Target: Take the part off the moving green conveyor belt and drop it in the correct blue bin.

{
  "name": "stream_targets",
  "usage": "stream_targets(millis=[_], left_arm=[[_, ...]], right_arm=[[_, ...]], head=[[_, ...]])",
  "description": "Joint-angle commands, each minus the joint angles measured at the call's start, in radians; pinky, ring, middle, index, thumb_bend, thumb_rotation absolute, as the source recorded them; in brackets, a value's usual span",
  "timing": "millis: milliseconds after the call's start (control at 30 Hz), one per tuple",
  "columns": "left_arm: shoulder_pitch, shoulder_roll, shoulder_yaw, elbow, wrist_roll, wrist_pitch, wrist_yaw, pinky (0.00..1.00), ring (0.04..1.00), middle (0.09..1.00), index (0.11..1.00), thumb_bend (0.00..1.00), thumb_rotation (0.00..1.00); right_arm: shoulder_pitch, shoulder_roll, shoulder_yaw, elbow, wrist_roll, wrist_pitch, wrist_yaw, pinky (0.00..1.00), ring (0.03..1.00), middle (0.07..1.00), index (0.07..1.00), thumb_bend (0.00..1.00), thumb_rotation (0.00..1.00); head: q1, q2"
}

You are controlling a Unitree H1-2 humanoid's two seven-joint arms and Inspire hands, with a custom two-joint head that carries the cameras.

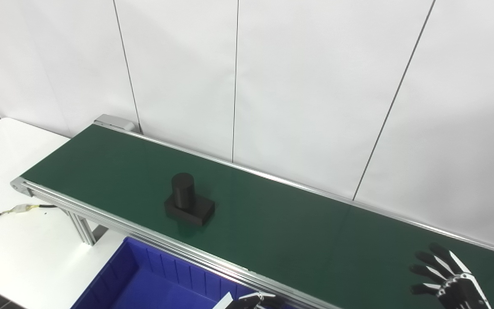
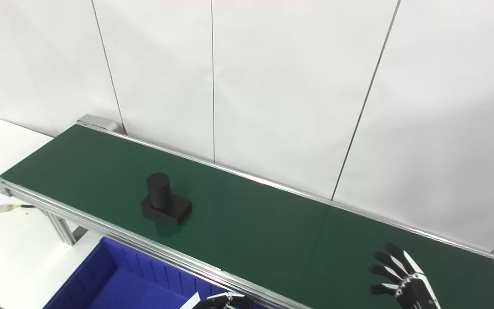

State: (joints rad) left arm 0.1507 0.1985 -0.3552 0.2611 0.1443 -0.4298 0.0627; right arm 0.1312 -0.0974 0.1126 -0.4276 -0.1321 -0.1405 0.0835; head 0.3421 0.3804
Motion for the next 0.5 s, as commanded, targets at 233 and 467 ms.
stream_targets(millis=[233,467], left_arm=[[-0.046,0.006,-0.009,0.012,-0.035,-0.04,0.008,0.54,0.679,0.776,0.781,0.99,0.24],[-0.059,0.005,-0.013,0.026,-0.032,-0.04,0.013,0.53,0.672,0.771,0.778,0.99,0.25]], right_arm=[[-0.114,-0.008,0.014,-0.027,-0.057,0.071,0.037,0.52,0.687,0.774,0.842,0.8,0.39],[-0.204,-0.018,0.015,0.016,-0.094,0.113,0.055,0.52,0.687,0.769,0.83,0.8,0.32]], head=[[-0.013,-0.001],[-0.017,-0.004]])
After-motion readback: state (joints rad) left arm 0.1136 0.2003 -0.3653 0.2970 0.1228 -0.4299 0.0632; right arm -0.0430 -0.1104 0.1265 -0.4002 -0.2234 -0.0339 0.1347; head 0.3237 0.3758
